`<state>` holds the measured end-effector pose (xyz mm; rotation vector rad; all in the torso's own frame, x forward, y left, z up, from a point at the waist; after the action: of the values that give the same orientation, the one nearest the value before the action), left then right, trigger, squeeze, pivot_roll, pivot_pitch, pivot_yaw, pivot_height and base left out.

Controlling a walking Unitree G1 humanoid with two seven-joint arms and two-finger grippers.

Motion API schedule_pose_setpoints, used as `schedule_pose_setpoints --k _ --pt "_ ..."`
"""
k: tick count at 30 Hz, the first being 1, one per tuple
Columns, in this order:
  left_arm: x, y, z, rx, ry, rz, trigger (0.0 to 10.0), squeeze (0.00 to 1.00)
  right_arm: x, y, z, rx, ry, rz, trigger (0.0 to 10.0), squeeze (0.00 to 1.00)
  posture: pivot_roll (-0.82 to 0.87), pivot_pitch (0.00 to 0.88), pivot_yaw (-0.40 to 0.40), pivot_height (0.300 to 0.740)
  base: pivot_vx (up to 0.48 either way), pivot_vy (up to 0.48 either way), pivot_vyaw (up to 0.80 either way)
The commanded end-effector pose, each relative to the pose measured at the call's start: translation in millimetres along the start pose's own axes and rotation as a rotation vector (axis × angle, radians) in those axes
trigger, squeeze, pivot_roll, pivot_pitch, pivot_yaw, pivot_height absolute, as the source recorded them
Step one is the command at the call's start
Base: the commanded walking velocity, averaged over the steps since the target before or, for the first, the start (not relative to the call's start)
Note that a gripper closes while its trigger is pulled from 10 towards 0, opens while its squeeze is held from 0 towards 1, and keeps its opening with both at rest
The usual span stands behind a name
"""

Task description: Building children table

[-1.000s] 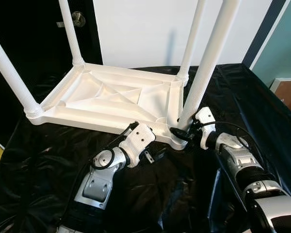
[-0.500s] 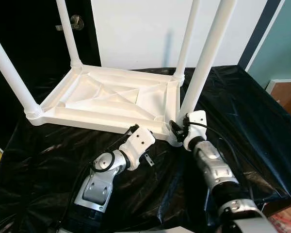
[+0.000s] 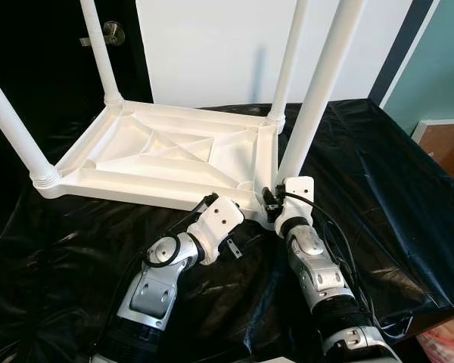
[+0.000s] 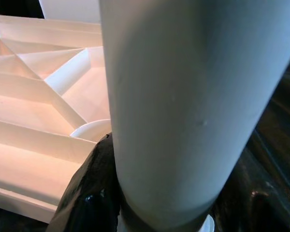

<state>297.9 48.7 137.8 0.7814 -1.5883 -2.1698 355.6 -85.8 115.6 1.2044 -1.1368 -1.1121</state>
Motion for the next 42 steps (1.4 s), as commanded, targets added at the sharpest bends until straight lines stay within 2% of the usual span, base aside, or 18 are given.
schedule_pose_setpoints --k 1,3,4,5,10,15,20,21,22,23,24,27,29,33,35,36,37,42 --pt "-6.5 -1 -0.9 -0.003 0.076 0.014 10.0 0.00 -3.6 -17 5.6 -0.073 -0.006 0.006 10.0 0.00 0.02 0.004 -0.047 0.740 0.000 0.000 0.00" --pt "-6.5 -1 -0.9 -0.003 0.076 0.014 10.0 0.00 -3.6 -17 5.6 -0.073 -0.006 0.006 10.0 0.00 0.02 0.004 -0.047 0.740 0.000 0.000 0.00" --pt "-6.5 -1 -1.1 -0.003 0.077 0.012 10.0 0.00 -1.5 -14 5.4 -0.059 -0.015 0.010 10.0 0.63 0.02 0.009 -0.048 0.740 0.000 0.000 0.00" --pt "-6.7 0 -1.2 -0.002 0.078 0.012 10.0 0.00 2.2 -11 5.4 -0.042 -0.024 0.011 10.0 1.00 0.02 0.011 -0.049 0.740 0.000 0.000 0.00" --pt "-7.6 1 -1.2 0.004 0.088 0.014 10.0 0.00 12.4 -6 7.1 0.001 -0.034 0.013 10.0 1.00 0.02 0.014 -0.050 0.740 0.000 0.000 0.00" --pt "-6.7 1 0.2 0.009 0.092 0.021 10.0 0.00 38.5 0 27.9 0.097 0.133 0.007 10.0 1.00 0.02 0.021 -0.057 0.740 0.000 0.000 0.00" --pt "-7.1 1 0.7 0.009 0.093 0.021 10.0 0.00 41.4 -1 29.4 0.093 0.157 0.008 10.0 1.00 0.02 0.021 -0.057 0.740 0.000 0.000 0.00" --pt "-7.9 0 1.1 0.008 0.096 0.020 10.0 0.00 48.3 -1 28.7 0.088 0.214 0.031 10.0 0.00 0.02 0.023 -0.060 0.740 0.000 0.000 0.00" --pt "-9.1 1 1.5 0.006 0.099 0.018 10.0 0.00 54.9 0 26.3 0.079 0.341 0.083 10.0 0.00 0.03 0.023 -0.061 0.740 0.000 0.000 0.00" --pt "-9.6 1 1.6 0.006 0.101 0.018 10.0 0.00 55.5 0 24.4 0.076 0.398 0.113 10.0 0.00 0.03 0.020 -0.058 0.740 0.000 0.000 0.00" --pt "-9.6 1 1.6 0.006 0.101 0.018 10.0 0.00 55.5 0 24.4 0.076 0.398 0.113 10.0 0.00 0.03 0.020 -0.058 0.740 0.000 0.000 0.00" --pt "-9.4 1 2.1 0.006 0.099 0.015 10.0 0.00 47.9 0 12.0 0.042 0.553 0.167 10.0 0.00 0.03 0.015 -0.055 0.740 0.000 0.000 0.00" --pt "-9.4 1 2.1 0.006 0.099 0.015 10.0 0.00 47.9 0 12.0 0.042 0.553 0.167 10.0 0.00 0.03 0.015 -0.055 0.740 0.000 0.000 0.00" --pt "-11.8 3 -0.5 0.008 0.095 0.002 10.0 0.00 31.9 1 -4.9 0.014 0.654 0.231 10.0 0.00 0.03 0.004 -0.050 0.740 0.000 0.000 0.00" --pt "-12.4 4 -1.1 0.010 0.095 -0.001 10.0 0.00 29.0 2 -6.8 0.010 0.667 0.234 10.0 0.00 0.03 0.004 -0.050 0.740 0.000 0.000 0.00" --pt "-12.6 5 -2.0 0.012 0.095 -0.004 10.0 0.00 26.8 1 -9.1 0.009 0.669 0.245 2.8 0.00 0.03 0.000 -0.051 0.740 0.000 0.000 0.00" --pt "-12.5 6 -2.8 0.014 0.093 -0.007 10.0 0.00 25.5 1 -10.8 0.003 0.668 0.243 0.0 0.00 0.03 0.000 -0.051 0.740 0.000 0.000 0.00" --pt "-10.0 7 -4.2 0.020 0.085 -0.006 10.0 0.00 28.0 -5 -11.7 -0.019 0.680 0.243 0.0 0.00 0.04 0.000 -0.053 0.740 0.000 0.000 0.00"
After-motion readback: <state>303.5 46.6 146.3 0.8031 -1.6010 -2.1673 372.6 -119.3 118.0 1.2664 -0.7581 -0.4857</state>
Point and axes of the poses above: a point about 5 cm out from each wrist's last joint towards the gripper, its own z axis pointing back from the gripper into the wrist, its own y axis along the axis of the wrist's last joint, x = y × z, the point moved 3 cm from there along -z, pointing out of the wrist towards the gripper, and after that the axes turned 5 degrees about z, right-handed, at the moved point
